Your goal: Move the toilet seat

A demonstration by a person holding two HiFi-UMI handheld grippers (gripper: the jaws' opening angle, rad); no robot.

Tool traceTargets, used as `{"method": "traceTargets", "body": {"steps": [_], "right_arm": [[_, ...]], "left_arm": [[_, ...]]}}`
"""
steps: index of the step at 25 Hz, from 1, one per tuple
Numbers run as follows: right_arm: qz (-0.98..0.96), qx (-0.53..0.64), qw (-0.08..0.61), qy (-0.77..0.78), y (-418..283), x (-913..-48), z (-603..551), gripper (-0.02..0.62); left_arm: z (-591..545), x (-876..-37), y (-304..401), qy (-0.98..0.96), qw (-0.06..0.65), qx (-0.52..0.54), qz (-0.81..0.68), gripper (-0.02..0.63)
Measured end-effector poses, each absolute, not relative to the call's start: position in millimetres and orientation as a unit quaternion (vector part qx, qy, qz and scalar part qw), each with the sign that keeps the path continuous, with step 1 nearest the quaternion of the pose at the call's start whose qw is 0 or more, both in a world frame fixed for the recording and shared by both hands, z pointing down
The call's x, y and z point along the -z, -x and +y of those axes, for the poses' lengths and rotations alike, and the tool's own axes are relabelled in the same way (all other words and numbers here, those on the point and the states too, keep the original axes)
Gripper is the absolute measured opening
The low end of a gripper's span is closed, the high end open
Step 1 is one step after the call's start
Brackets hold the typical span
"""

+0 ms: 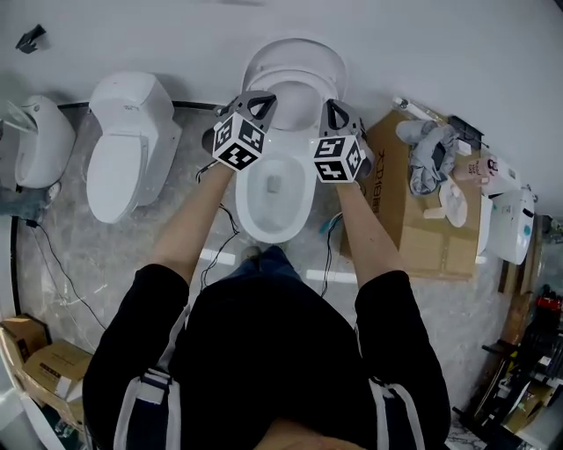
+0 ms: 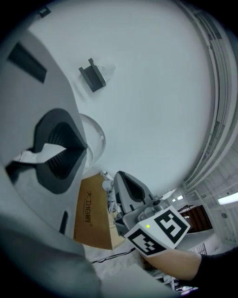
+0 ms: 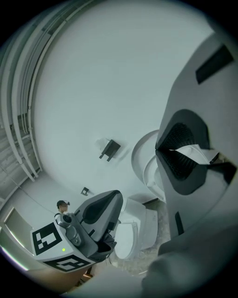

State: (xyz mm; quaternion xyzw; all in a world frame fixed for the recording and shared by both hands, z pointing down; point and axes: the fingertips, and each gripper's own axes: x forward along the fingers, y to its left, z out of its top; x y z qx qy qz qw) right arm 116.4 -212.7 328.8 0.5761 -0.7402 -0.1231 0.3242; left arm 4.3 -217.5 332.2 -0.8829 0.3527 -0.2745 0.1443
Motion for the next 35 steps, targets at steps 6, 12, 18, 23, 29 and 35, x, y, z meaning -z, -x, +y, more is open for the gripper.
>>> {"method": "traceTargets", "body": {"steps": [6, 12, 18, 23, 29, 35], "right_arm": [[-0.740, 0.084, 0.250, -0.619, -112, -304, -175, 0.023], [-0.731, 0.060, 0.167, -0.659, -101, -273, -137, 0.023], [-0.712, 0.043, 0.107, -0.693, -100, -250, -98, 0.023], [-0.705, 0.042, 0.083, -0.703, -101, -238, -69, 0.023], [-0.709, 0.030, 0.075, -0.701, -97, -245, -29, 0.023], [-0.728, 0.018, 0.080, -0.681, -79, -260, 4, 0.023]], "left_arm": [[-183, -303, 5, 0.888, 0.146, 0.224, 0.374, 0.006], [-153, -275, 25, 0.897, 0.112, 0.149, 0.400, 0.006], [-117, -249, 39, 0.896, 0.104, 0.099, 0.420, 0.006], [-89, -238, 48, 0.895, 0.097, 0.077, 0.429, 0.006], [-61, -244, 70, 0.892, 0.090, 0.075, 0.437, 0.006], [-27, -248, 69, 0.892, 0.085, 0.068, 0.438, 0.006]]}}
